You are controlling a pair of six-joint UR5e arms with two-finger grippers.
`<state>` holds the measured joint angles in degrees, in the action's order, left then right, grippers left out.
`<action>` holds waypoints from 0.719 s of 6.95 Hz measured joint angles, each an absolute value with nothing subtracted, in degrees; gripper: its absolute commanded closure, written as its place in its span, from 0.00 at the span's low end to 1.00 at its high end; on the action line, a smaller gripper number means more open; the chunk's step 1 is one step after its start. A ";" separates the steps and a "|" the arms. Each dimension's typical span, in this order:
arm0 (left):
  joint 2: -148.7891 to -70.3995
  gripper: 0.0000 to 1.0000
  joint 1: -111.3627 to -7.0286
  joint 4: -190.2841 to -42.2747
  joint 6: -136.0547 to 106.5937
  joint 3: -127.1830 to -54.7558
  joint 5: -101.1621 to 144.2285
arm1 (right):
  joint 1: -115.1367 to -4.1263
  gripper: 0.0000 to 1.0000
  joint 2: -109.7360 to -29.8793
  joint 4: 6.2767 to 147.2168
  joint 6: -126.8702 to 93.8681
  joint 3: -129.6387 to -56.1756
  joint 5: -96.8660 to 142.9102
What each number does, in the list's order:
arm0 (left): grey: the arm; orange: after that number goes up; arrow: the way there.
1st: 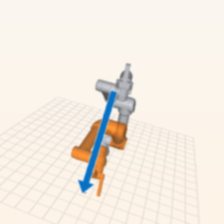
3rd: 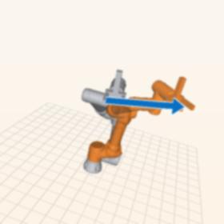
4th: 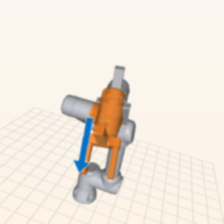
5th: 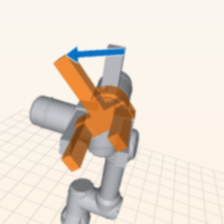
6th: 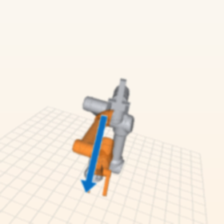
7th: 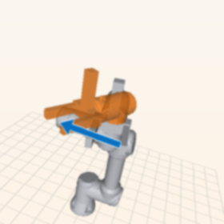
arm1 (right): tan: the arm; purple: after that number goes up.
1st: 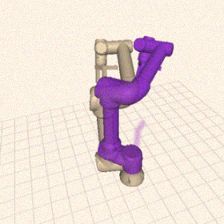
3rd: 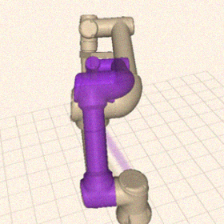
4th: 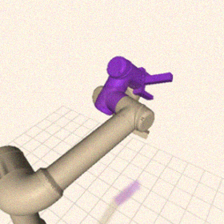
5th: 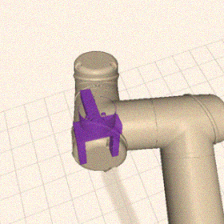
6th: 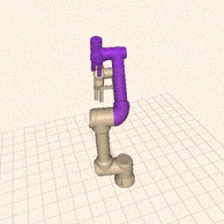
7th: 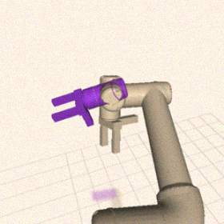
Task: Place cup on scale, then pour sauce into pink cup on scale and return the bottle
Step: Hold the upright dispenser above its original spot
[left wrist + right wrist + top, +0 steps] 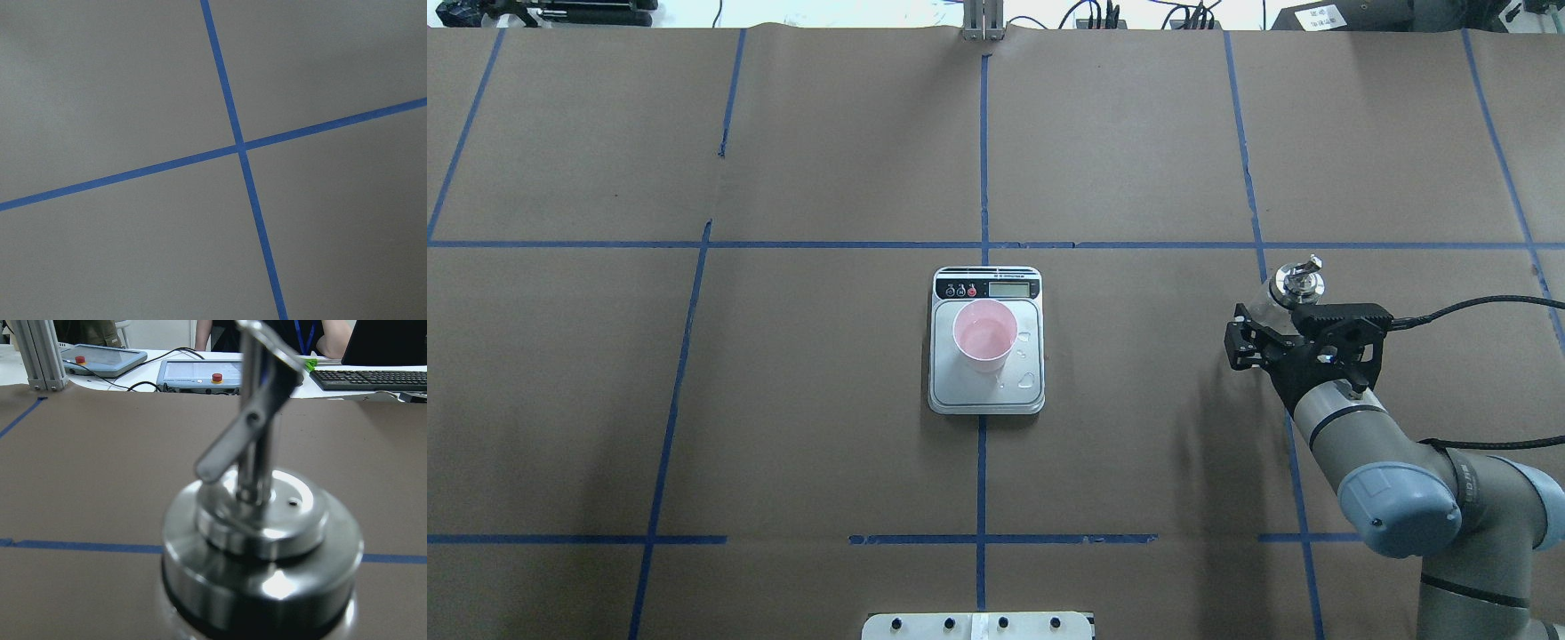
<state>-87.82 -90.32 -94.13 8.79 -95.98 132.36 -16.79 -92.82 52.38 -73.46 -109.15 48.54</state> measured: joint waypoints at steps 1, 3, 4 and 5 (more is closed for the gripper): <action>-87.85 0.00 -90.32 -94.12 8.79 -95.98 132.36 | -16.79 0.81 -92.81 52.11 -73.47 -108.69 48.53; -87.88 0.00 -90.29 -94.05 8.79 -95.98 132.36 | -16.79 0.32 -92.81 51.96 -73.47 -108.27 48.52; -87.89 0.00 -90.27 -94.05 8.79 -95.98 132.36 | -16.79 0.21 -92.81 51.95 -73.48 -108.01 48.52; -87.89 0.00 -90.28 -94.04 8.79 -95.98 132.36 | -16.79 0.02 -92.81 51.93 -73.48 -107.63 48.52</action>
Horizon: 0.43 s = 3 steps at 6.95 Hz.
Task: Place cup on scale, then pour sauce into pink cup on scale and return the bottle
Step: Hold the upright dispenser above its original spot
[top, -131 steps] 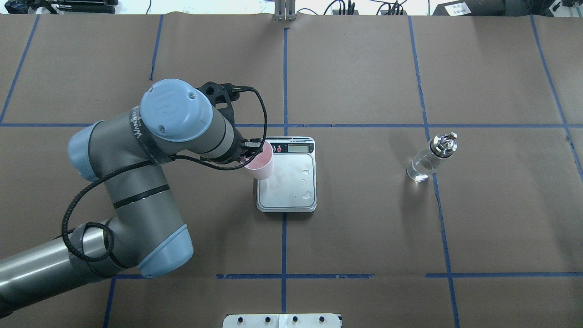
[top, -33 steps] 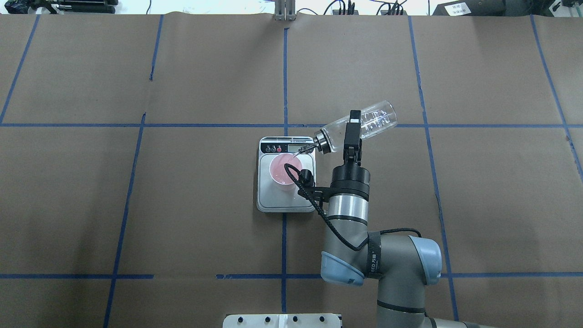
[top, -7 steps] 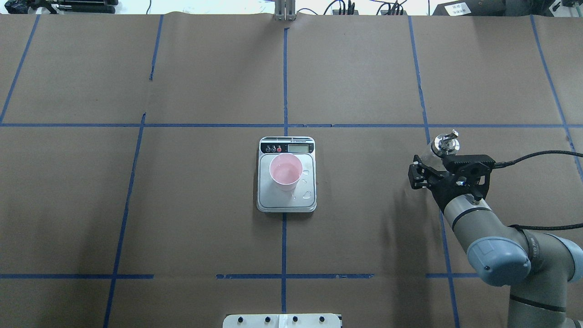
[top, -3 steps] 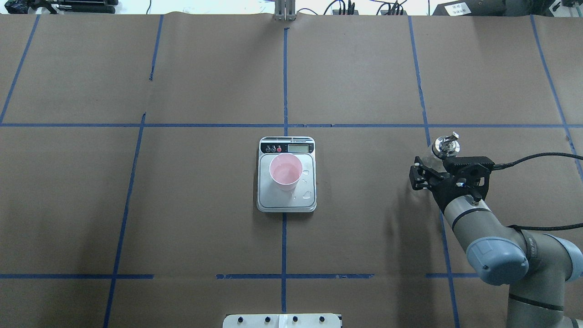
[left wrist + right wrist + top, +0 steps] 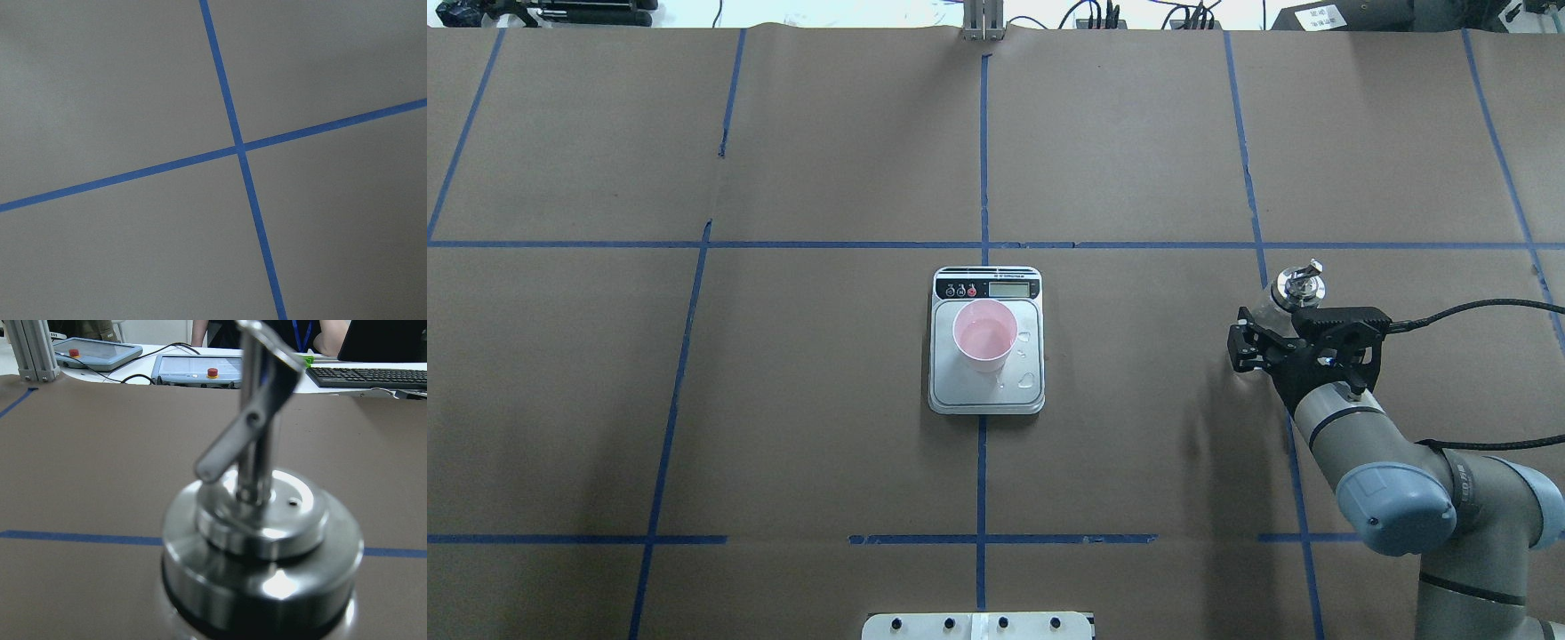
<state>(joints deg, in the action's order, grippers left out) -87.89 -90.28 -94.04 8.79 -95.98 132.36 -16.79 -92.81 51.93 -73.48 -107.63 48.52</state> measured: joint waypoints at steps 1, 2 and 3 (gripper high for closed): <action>-87.89 0.00 -90.31 -94.04 8.79 -95.98 132.36 | -16.79 0.01 -92.81 51.89 -73.47 -107.33 48.47; -87.89 0.00 -90.34 -94.04 8.79 -95.98 132.37 | -16.79 0.01 -92.81 51.87 -73.48 -107.17 48.33; -87.89 0.00 -90.34 -94.04 8.79 -95.98 132.36 | -16.79 0.00 -92.81 51.86 -73.48 -106.98 48.16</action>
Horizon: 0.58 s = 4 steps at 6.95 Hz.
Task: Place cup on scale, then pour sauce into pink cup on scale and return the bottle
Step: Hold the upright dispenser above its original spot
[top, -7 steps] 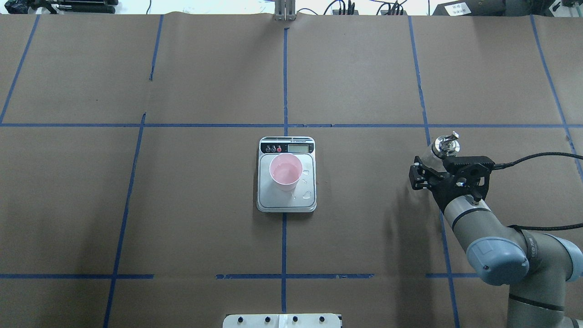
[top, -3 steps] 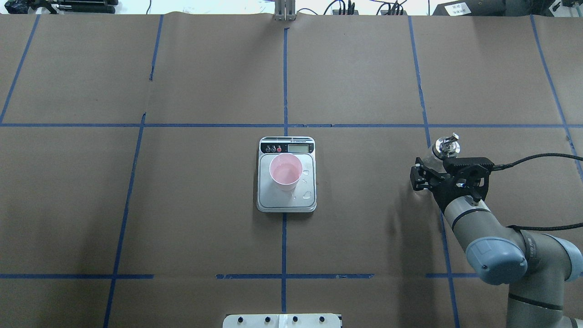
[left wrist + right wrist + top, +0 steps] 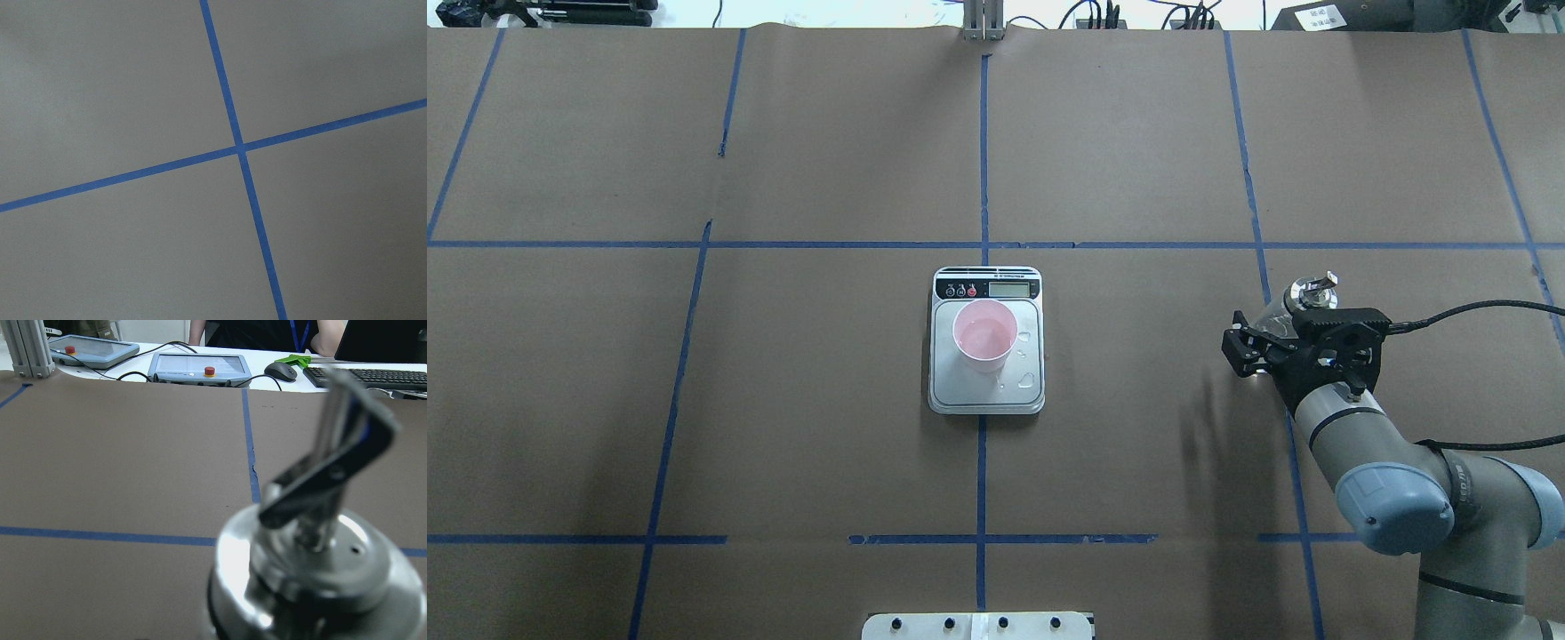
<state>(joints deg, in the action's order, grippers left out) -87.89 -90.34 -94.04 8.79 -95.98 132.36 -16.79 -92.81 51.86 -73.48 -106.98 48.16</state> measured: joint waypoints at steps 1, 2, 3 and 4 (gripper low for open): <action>-87.89 0.00 -90.34 -94.04 8.79 -95.98 132.36 | -16.79 0.00 -92.83 51.86 -73.48 -106.74 47.99; -87.89 0.00 -90.32 -94.02 8.79 -95.98 132.36 | -16.70 0.00 -92.89 51.85 -73.49 -106.46 47.71; -87.89 0.00 -90.33 -93.96 8.79 -95.98 132.36 | -16.30 0.00 -93.06 51.86 -73.61 -106.13 47.36; -87.89 0.00 -90.32 -93.91 8.79 -95.98 132.36 | -15.34 0.00 -93.33 51.86 -73.74 -105.94 47.15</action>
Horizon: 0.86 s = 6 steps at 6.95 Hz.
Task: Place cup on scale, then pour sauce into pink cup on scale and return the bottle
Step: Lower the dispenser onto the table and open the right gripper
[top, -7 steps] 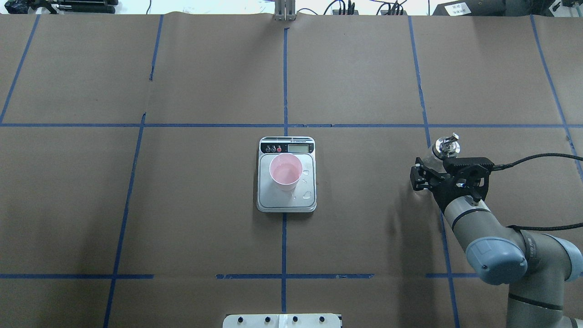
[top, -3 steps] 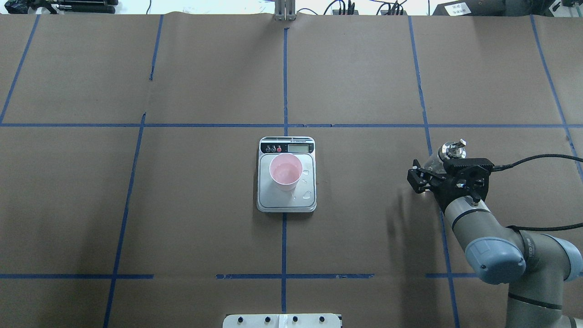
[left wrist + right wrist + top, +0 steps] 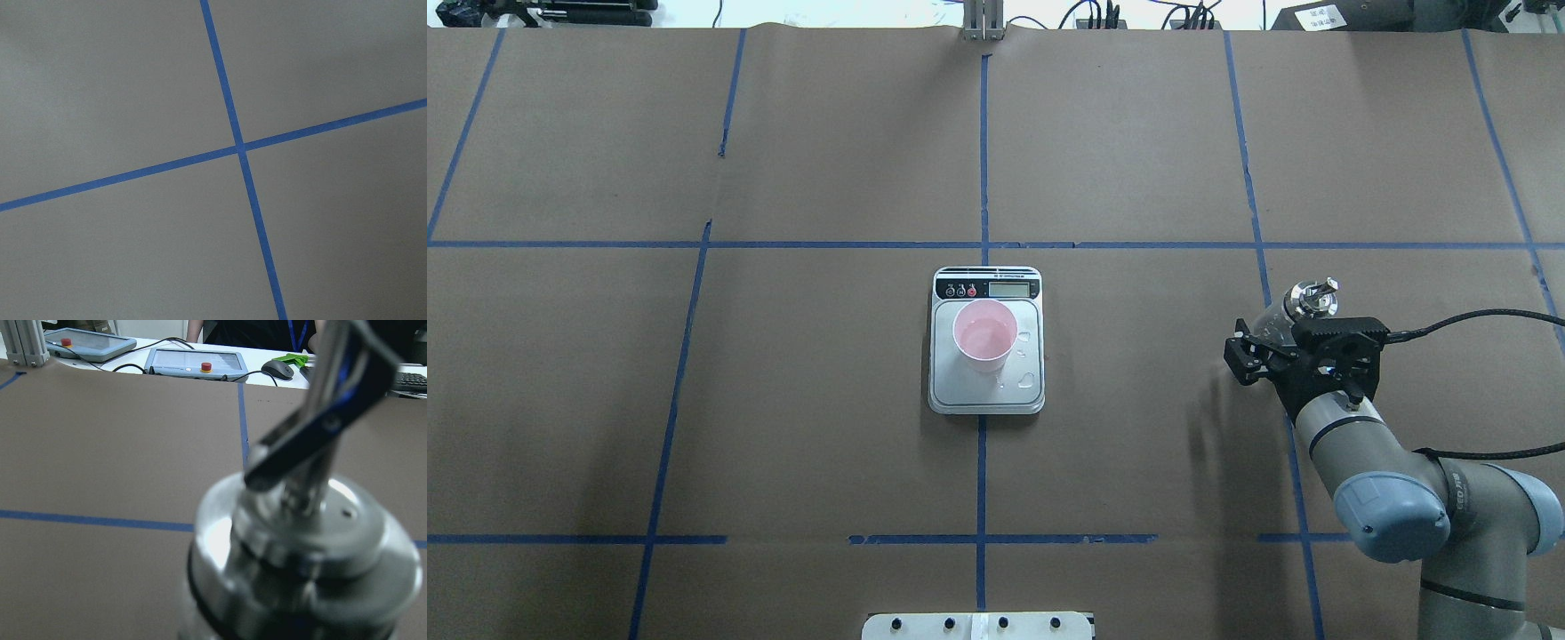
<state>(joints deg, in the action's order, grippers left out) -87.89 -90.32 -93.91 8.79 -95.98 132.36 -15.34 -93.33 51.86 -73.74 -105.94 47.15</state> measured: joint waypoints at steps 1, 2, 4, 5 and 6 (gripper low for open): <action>-87.89 0.00 -90.30 -93.88 8.79 -95.98 132.36 | -14.00 0.00 -93.55 51.85 -73.94 -105.86 47.09; -87.89 0.00 -90.29 -93.85 8.79 -95.98 132.36 | -12.69 0.00 -93.83 51.79 -74.27 -105.87 47.09; -87.89 0.00 -90.32 -93.79 8.79 -95.99 132.36 | -10.70 0.00 -96.45 48.57 -74.68 -106.24 47.13; -87.89 0.00 -90.30 -93.78 8.79 -96.03 132.36 | -9.77 0.00 -99.57 43.86 -74.70 -106.97 47.16; -87.89 0.00 -90.28 -93.78 8.79 -96.05 132.36 | -8.84 0.00 -102.97 40.33 -74.73 -108.83 47.17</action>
